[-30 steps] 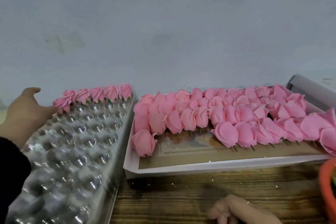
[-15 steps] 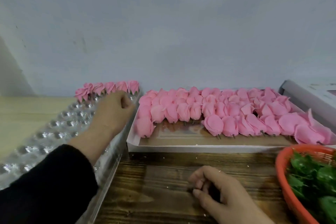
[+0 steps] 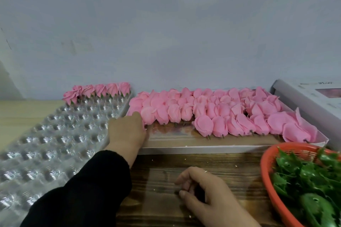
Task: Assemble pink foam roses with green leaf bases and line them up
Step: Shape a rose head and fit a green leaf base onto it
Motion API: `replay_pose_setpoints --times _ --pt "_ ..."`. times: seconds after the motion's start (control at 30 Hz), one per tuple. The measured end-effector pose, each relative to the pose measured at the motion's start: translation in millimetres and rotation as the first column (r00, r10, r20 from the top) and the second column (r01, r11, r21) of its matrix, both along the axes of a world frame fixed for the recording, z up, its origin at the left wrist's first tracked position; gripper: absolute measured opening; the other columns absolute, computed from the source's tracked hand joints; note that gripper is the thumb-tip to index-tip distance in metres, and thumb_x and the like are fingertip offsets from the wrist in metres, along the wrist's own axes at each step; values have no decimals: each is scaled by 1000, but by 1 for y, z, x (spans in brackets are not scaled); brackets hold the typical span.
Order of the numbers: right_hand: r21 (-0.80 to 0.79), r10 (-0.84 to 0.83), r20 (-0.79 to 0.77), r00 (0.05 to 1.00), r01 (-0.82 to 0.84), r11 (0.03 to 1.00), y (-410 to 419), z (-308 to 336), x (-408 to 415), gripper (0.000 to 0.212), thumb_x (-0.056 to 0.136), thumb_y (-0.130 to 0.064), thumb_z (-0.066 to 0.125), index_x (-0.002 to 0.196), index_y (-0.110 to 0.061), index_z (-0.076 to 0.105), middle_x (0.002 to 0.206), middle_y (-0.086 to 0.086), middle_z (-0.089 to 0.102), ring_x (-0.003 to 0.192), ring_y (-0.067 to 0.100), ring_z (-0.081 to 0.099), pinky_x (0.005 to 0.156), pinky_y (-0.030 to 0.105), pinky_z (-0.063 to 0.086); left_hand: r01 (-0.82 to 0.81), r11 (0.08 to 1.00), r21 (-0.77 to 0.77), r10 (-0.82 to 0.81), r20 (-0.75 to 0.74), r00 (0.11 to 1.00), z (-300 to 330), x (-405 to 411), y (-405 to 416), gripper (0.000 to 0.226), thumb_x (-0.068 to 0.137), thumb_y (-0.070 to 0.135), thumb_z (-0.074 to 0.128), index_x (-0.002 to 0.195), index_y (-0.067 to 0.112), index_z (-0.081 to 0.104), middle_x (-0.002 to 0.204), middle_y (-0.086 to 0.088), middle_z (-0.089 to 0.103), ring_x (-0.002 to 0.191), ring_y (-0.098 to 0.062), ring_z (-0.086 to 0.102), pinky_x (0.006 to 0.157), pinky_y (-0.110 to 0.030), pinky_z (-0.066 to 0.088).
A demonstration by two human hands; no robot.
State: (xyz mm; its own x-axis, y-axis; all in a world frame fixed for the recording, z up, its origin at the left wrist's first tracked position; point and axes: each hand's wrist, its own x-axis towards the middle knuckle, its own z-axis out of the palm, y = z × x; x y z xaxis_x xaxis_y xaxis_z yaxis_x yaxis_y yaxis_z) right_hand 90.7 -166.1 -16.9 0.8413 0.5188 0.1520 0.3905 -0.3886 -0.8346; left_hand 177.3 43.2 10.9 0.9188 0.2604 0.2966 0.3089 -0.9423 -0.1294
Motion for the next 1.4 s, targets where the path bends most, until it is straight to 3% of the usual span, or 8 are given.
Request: replay_pose_setpoints --times 0.23,0.33,0.47,0.57,0.87,1.03,1.13,1.4 --pt "9 -16 -16 1000 16 1000 -1 2 -2 28 81 -12 61 78 -39 55 76 -5 56 73 3 52 68 11 42 201 826 -527 -32 311 950 8 -16 1 26 82 21 61 72 15 38 72 -3 52 63 -17 45 53 -27 31" --pt "81 -53 -55 997 57 995 0 3 -4 22 82 -12 63 78 -33 61 73 -3 59 68 2 53 67 13 43 427 456 -781 96 520 849 17 -41 -16 30 79 6 67 65 12 41 56 -1 47 49 -10 44 47 -16 34" --pt "214 -105 -79 991 120 969 -2 5 -7 18 85 -11 61 80 -27 64 71 3 62 62 7 55 64 19 45 521 -194 -831 213 482 850 12 -86 -49 23 71 11 69 64 11 47 51 -9 57 45 -12 53 47 -20 44" --pt "332 -120 -97 988 146 932 -2 10 -9 17 87 -8 57 83 -21 67 74 8 65 59 3 56 60 15 44 490 -365 -792 232 432 872 -2 -107 -67 23 57 23 69 64 9 53 56 -13 58 47 -13 53 46 -19 44" --pt "427 -99 -204 974 180 886 -2 15 -7 15 86 -16 59 79 -8 70 57 0 59 53 0 51 53 10 39 621 97 -778 -118 610 783 -14 -117 -79 33 62 46 70 71 19 53 63 6 57 57 -4 50 55 -14 40" --pt "449 -79 -241 967 183 875 -2 18 -9 15 79 -12 68 91 -19 72 92 27 66 74 36 59 73 28 42 653 278 -704 -237 609 757 -18 -118 -76 23 67 42 62 72 24 49 68 11 53 65 -5 48 62 -20 40" --pt "500 -34 -279 960 176 848 -2 18 -8 25 76 -5 68 99 -17 68 91 7 73 81 13 66 76 19 51 693 398 -601 -341 604 720 -18 -117 -77 16 71 28 63 74 22 48 69 12 51 70 -9 49 66 -28 42" --pt "492 -91 -215 972 188 850 -4 15 -6 14 75 -9 70 86 -17 67 84 2 73 76 7 65 68 17 51 655 333 -678 -346 559 754 -16 -121 -80 29 69 30 70 83 25 44 88 9 59 81 -6 53 71 -21 44"
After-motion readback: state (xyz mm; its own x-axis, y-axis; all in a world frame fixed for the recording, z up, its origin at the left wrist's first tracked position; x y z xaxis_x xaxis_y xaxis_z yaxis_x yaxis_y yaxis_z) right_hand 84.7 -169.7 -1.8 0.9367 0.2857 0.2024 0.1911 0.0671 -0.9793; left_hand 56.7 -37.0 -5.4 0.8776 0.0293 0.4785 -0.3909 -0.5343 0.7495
